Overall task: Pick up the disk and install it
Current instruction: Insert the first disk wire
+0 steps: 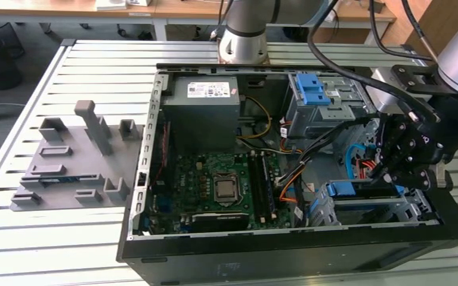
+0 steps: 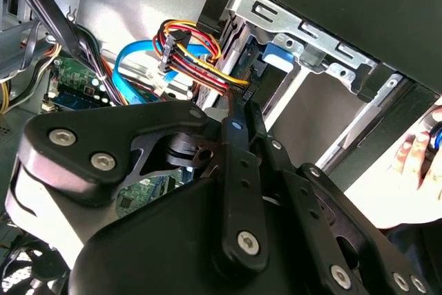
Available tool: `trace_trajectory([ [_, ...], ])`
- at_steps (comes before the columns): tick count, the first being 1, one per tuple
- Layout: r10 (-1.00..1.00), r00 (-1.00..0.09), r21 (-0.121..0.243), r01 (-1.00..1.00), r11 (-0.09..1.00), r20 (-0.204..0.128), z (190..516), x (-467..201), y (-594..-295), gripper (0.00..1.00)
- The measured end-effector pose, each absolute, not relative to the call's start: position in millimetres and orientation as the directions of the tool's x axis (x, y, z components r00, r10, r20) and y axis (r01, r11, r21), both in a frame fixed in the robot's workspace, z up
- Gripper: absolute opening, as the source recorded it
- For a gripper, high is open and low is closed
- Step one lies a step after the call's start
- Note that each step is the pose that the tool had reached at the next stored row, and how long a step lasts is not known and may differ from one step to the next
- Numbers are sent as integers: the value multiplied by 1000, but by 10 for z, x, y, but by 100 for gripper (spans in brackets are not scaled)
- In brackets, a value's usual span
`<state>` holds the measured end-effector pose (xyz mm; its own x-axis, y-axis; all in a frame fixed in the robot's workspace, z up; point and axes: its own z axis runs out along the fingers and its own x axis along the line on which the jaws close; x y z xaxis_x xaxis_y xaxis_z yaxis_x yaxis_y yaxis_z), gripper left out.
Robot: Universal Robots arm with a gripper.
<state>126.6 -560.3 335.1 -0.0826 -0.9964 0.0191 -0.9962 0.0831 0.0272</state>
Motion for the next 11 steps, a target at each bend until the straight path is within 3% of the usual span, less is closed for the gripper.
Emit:
trace_trajectory([
  [11,-996,-82,35,-996,83,20,3340,1271,-5602,16],
])
